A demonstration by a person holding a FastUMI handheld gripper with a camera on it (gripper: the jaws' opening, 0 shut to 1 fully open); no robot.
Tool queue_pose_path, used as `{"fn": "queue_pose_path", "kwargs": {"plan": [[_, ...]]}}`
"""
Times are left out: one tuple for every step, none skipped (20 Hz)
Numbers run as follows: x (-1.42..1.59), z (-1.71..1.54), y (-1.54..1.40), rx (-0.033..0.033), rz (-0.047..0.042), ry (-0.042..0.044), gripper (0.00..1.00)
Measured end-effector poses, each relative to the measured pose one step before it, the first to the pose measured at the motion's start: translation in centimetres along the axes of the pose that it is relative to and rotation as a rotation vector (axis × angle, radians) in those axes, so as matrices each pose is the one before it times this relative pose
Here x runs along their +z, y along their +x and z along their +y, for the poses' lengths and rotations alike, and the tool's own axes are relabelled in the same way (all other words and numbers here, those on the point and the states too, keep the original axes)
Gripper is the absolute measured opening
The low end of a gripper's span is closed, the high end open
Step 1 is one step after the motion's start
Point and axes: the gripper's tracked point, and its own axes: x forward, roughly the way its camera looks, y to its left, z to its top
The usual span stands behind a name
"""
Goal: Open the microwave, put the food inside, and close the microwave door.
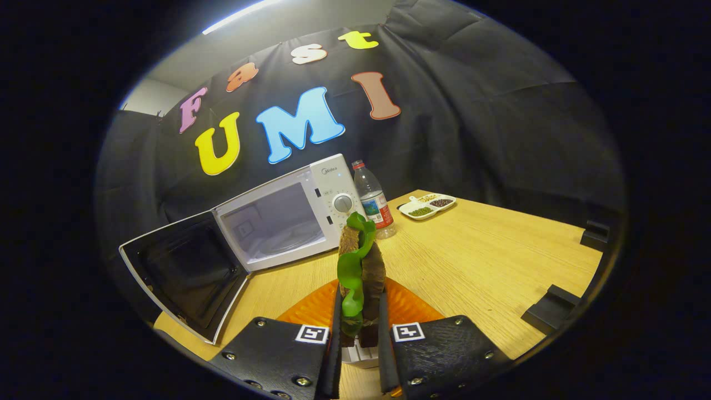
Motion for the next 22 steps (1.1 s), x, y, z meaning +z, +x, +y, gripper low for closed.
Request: {"fn": "queue_pose_path", "kwargs": {"plan": [[0.596,0.562,-0.375,-0.00056,-0.01445,-0.02057,0.28],[0.697,0.829,-0.236,0.00311,-0.0153,-0.02275,0.27],[0.626,1.013,-0.063,0.00769,-0.01137,-0.02687,0.27],[0.432,1.179,0.138,0.01287,-0.00649,-0.0259,0.27],[0.458,1.289,0.299,0.01673,-0.00057,-0.021,0.28],[0.434,1.498,0.496,0.02036,-0.00306,-0.02064,0.27],[0.487,1.424,0.655,0.01757,-0.00377,-0.02202,0.28],[0.456,1.381,0.837,0.01294,-0.003,-0.02395,0.28],[0.46,1.273,0.984,0.01159,-0.00355,-0.02172,0.27],[0.323,1.403,1.003,0.01317,-0.0016,-0.01813,0.28],[0.43,1.242,1.17,0.01209,-0.0035,-0.01465,0.28],[0.385,1.089,1.199,0.00882,-0.00389,-0.01366,0.28],[0.117,0.95,1.28,0.00636,0.00094,-0.01204,0.28],[-0.053,0.872,1.274,0.00655,0.00693,-0.01128,0.28],[-0.027,0.649,1.147,0.00278,0.00272,-0.00469,0.27],[-0.009,0.519,1.394,-0.00004,-0.00202,0.00119,0.27],[-0.038,0.318,1.309,-0.00213,-0.00108,0.0028,0.28],[-0.162,0.267,1.296,-0.0038,0.00372,0.0071,0.28],[-0.306,0.326,1.258,0.00093,0.01268,0.01098,0.28],[-0.264,0.317,1.354,0.00246,0.01091,0.01,0.27],[0.002,0.217,1.184,-0.00165,0.00425,0.00294,0.27],[0.121,0.04,1.137,-0.00696,-0.00288,-0.00097,0.27]]}}
